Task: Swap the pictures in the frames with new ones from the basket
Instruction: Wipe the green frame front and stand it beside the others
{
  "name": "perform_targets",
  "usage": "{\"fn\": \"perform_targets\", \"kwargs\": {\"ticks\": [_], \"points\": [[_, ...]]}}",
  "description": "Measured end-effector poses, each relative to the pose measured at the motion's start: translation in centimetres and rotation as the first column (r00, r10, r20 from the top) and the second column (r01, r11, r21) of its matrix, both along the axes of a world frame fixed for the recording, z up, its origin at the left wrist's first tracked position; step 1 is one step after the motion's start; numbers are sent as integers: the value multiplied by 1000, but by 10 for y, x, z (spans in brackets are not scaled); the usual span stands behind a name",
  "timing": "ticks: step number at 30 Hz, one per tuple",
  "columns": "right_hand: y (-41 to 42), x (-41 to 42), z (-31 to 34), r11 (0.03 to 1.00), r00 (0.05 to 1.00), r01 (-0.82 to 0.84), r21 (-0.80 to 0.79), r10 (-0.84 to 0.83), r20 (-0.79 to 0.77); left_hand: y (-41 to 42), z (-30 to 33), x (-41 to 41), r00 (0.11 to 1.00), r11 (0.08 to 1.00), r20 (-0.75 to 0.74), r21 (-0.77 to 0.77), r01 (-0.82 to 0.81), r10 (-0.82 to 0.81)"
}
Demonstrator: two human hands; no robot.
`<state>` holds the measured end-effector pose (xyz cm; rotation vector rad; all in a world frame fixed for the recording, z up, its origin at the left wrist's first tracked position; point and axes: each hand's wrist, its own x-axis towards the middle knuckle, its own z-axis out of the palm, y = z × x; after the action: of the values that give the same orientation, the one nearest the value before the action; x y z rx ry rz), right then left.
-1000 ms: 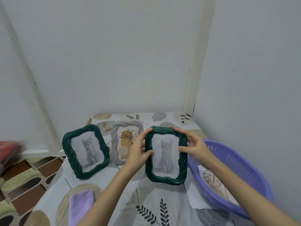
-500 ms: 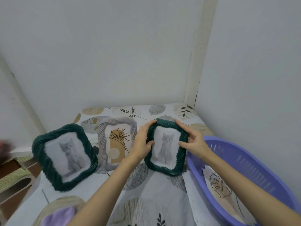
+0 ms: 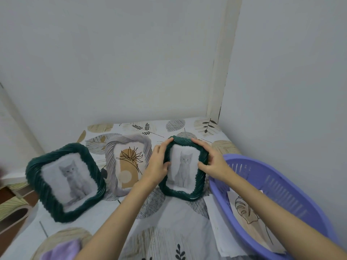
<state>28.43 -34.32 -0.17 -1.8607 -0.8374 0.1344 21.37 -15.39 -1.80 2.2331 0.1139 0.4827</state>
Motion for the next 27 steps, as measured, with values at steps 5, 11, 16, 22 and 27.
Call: {"fn": "perform_targets", "kwargs": {"ticks": [5,11,16,22,27], "points": [[-13,-9,6,996,996,67,-50,-64,61,-4,6,-10,999,999,-32,44,-13,14],[-70,-47,-1,944,956,200,-261,-130,262,-41,-11,-57,992,993,110,95,-64,53],[-126,-81,-12,703,823,536,-467,-309,477,-108,-57,-95,992,999,-125,30,-22,26],[-186,-99,-10,382,687,704,-598,-577,441,-158,-65,-100,939,977,-313,198,-85,145],[-217,-102,-5,664,720,622,-415,-693,-28,-169,-68,-98,934,976,-325,202,-83,147]]}}
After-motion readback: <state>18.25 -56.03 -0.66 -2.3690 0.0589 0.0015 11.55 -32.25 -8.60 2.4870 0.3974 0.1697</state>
